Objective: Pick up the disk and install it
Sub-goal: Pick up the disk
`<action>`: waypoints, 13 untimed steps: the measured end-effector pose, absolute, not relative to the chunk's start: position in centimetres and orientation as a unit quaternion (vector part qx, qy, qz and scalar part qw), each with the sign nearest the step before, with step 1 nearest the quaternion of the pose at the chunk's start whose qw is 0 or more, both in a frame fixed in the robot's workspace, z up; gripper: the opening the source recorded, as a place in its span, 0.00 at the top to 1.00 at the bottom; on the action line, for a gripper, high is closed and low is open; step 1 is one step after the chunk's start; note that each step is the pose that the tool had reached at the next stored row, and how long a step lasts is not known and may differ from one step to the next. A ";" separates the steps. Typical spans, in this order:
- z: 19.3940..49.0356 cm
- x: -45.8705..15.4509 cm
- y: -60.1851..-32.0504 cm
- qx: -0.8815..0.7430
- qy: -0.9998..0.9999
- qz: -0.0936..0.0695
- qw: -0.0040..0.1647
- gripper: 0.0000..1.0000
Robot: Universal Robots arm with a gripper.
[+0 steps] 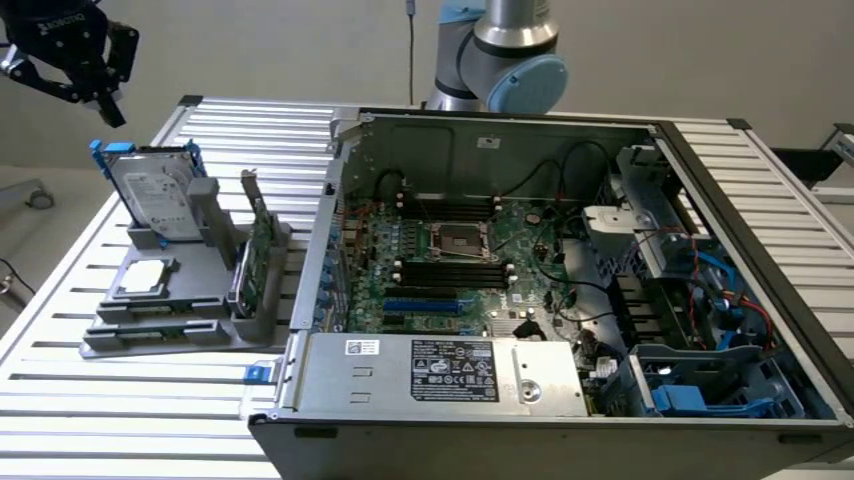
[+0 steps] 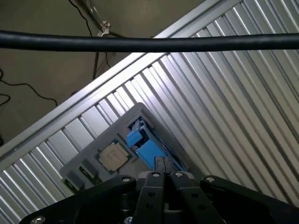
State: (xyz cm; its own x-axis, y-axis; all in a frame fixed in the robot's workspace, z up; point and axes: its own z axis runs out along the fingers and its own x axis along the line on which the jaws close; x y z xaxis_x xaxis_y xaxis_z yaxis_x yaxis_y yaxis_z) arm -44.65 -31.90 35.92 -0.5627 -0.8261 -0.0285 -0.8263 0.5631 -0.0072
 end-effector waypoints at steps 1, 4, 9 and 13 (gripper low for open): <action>35.9 -44.6 -31.9 -0.475 0.880 0.004 0.014 0.89; 35.9 -44.6 -31.9 -0.499 0.866 0.004 0.014 0.89; 35.9 -44.6 -31.9 -0.538 0.843 0.005 0.014 0.89; 35.9 -44.6 -31.9 -0.568 0.823 0.005 0.014 0.89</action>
State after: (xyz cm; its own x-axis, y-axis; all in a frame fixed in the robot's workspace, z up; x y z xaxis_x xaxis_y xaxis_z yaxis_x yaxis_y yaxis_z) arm -44.65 -31.90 35.88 -0.3541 -0.9348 -0.0285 -0.9351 0.3544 -0.0071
